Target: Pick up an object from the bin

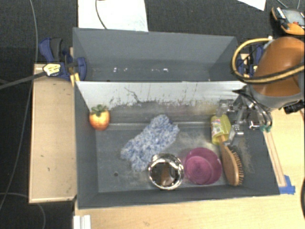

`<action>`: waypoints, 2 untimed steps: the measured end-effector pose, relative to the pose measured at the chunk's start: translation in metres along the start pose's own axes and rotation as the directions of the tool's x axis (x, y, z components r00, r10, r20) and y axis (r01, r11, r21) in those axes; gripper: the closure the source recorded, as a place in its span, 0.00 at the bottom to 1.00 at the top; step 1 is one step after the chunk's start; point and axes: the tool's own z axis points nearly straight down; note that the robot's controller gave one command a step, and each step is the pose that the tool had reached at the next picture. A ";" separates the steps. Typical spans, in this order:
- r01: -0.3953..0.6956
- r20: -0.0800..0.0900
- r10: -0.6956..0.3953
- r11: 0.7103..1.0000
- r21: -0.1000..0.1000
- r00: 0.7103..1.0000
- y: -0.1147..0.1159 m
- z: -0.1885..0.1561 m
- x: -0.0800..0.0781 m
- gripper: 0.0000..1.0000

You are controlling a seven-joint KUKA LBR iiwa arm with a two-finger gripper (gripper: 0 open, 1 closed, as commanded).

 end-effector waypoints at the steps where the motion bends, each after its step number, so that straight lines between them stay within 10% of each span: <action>1: 0.005 0.008 -0.005 1.000 0.001 1.000 0.001 -0.005 -0.001 0.00; 2: 0.001 -0.004 -0.001 1.000 -0.003 1.000 0.072 0.113 0.069 0.00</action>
Offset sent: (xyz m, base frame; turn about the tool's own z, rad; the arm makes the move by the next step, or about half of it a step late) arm -0.0662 0.0691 -0.1096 0.0029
